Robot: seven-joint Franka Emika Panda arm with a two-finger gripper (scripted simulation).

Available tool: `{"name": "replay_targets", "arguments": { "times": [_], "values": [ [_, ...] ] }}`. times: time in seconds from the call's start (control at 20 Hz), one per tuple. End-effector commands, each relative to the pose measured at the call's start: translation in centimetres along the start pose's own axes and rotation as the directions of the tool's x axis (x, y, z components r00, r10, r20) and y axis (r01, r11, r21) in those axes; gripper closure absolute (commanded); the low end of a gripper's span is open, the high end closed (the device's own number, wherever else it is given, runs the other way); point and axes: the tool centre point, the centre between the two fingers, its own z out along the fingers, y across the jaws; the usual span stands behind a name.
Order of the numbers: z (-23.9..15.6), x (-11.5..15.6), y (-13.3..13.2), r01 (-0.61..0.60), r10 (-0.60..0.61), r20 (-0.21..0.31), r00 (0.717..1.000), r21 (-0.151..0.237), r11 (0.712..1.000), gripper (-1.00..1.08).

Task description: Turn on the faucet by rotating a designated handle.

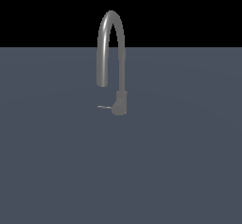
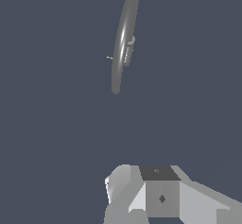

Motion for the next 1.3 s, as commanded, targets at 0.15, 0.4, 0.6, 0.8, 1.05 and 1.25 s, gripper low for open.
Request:
{"name": "replay_targets", "arguments": {
  "times": [0.15, 0.4, 0.6, 0.8, 1.05, 1.25],
  "values": [
    [0.1, 0.2, -0.1, 0.009, -0.009, 0.001, 1.000, -0.009, 1.000, 1.08],
    [0.7, 1.1, -0.6, 0.063, -0.062, 0.009, 0.998, -0.060, 0.996, 1.08],
    [1.6, 2.4, -1.3, 0.138, -0.136, 0.024, 0.990, -0.131, 0.982, 1.08],
    [2.9, 4.1, -2.4, 0.237, -0.231, 0.053, 0.971, -0.223, 0.946, 1.08],
    [5.0, 6.3, -4.0, 0.380, -0.364, 0.112, 0.925, -0.351, 0.856, 1.08],
    [7.0, 7.9, -5.3, 0.483, -0.457, 0.171, 0.873, -0.439, 0.757, 1.08]
  ]
}}
